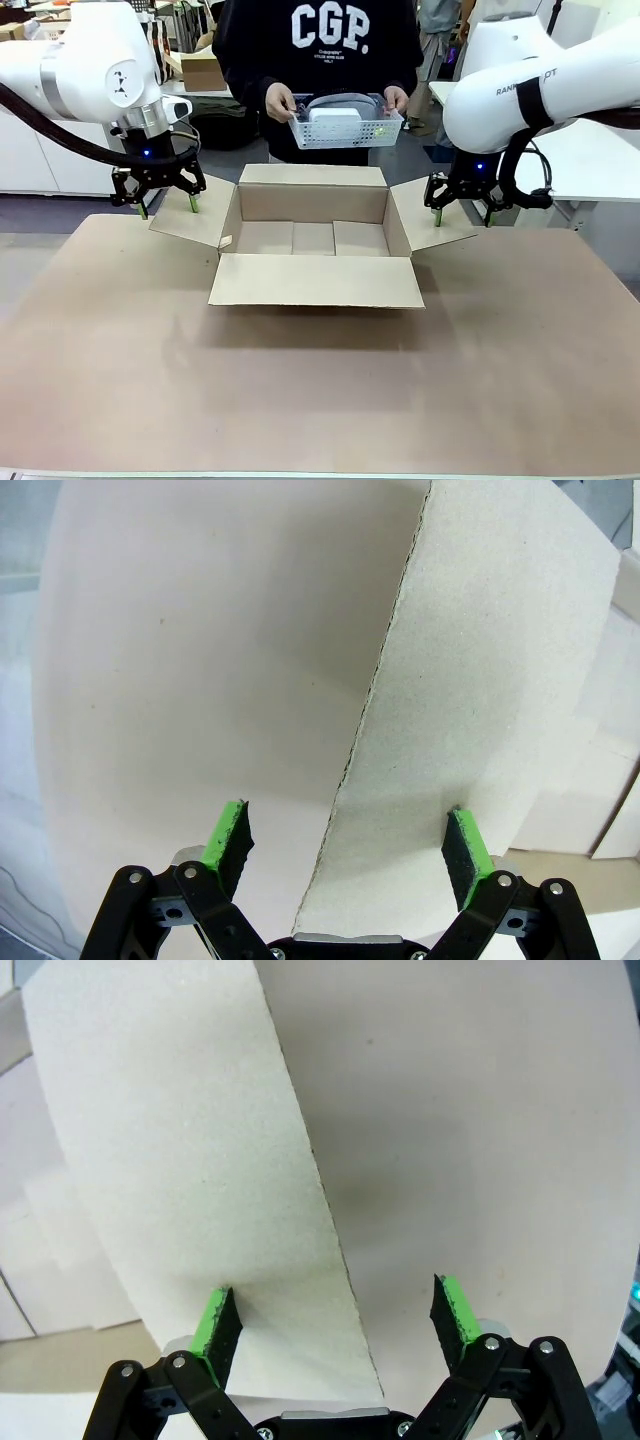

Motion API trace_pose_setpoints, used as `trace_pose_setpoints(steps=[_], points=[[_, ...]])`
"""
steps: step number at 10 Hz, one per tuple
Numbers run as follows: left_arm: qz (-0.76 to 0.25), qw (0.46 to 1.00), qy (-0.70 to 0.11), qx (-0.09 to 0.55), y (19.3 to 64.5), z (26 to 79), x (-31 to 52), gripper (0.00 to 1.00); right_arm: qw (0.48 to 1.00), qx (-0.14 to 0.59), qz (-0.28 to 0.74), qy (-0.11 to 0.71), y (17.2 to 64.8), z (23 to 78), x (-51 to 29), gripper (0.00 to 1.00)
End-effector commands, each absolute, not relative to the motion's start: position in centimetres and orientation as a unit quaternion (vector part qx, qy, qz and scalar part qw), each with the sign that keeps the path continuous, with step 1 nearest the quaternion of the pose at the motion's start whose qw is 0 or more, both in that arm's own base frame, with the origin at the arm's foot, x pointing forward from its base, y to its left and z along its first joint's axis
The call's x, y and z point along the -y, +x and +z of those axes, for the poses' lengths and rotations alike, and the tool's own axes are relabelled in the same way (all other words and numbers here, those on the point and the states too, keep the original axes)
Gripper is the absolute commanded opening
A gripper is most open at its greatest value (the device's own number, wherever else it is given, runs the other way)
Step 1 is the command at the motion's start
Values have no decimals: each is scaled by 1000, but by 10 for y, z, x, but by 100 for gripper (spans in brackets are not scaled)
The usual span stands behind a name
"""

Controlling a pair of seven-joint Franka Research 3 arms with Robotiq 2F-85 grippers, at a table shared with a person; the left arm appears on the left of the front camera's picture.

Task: Pack the gift set into the box.
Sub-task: Lift both hands away from the flaps of the Package Box.

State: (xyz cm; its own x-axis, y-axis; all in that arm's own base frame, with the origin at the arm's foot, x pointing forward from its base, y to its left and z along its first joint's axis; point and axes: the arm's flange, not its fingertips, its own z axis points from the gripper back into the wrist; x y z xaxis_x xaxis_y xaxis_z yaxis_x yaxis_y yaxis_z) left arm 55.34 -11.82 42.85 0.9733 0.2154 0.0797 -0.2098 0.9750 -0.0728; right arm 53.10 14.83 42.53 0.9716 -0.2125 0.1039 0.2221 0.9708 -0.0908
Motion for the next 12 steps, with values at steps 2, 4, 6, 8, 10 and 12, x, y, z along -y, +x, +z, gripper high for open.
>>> trace_pose_setpoints(steps=[2,4,6,8,10,12], points=[[115,992,-22,43,552,430,119,100,990,50,-118,-60,534,429,-152,100],[115,992,-22,43,552,430,119,100,990,50,-118,-60,534,429,-152,100],[115,992,-22,43,552,430,119,100,990,50,-118,-60,534,429,-152,100],[115,992,-22,43,552,430,119,100,990,50,-118,-60,534,429,-152,100],[115,992,-22,43,552,430,119,100,990,50,-118,-60,534,429,-152,100],[115,992,-22,43,552,430,119,100,990,50,-118,-60,534,429,-152,100]])
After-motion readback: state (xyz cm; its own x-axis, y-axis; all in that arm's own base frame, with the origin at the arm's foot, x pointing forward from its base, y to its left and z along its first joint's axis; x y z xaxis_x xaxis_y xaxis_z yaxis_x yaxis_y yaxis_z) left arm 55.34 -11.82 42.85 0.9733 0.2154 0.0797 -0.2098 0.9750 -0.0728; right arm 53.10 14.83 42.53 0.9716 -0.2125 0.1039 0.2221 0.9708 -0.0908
